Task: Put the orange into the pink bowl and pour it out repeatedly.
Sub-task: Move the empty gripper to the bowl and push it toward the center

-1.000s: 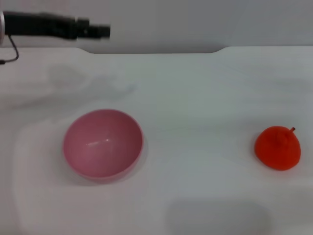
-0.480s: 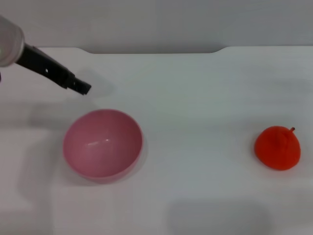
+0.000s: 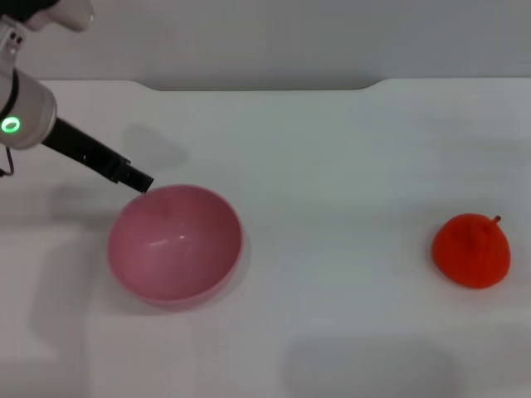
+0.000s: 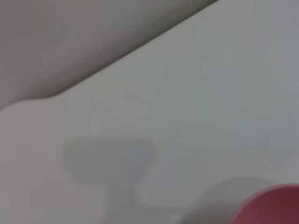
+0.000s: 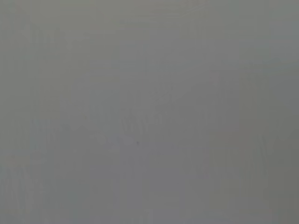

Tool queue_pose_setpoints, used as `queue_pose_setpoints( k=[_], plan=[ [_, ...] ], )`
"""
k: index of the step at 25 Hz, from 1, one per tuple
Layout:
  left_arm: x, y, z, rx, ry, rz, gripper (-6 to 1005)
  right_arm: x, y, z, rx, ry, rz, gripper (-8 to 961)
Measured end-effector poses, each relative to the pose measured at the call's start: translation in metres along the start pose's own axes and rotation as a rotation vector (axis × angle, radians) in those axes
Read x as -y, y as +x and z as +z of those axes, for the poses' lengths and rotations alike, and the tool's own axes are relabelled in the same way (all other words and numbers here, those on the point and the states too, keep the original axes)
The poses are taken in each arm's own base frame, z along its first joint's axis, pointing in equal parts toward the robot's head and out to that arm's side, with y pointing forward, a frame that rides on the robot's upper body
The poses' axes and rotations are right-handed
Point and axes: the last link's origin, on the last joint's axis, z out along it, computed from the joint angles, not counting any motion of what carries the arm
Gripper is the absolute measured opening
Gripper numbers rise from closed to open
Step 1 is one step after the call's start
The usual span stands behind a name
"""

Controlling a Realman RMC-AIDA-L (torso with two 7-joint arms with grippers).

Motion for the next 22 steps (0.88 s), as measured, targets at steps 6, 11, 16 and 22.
queue_pose_setpoints(
  k=[6, 11, 16, 22],
  plan=[
    [0.002, -0.008, 0.015, 0.033, -0.022, -0.03, 741, -0.003, 0.0, 0.001, -0.001, -0.008, -0.001, 525],
    [0.003, -0.015, 0.024, 0.044, -0.026, -0.052, 739, -0.006, -0.002, 0.003, 0.005, -0.021, -0.007, 525],
    [0.003, -0.026, 0.034, 0.082, -0.043, -0.077, 737, -0.01, -0.004, 0.006, 0.01, -0.034, -0.015, 525],
    [0.004, -0.03, 0.036, 0.093, -0.049, -0.088, 735, -0.013, -0.008, 0.009, 0.02, -0.046, -0.021, 525]
  ],
)
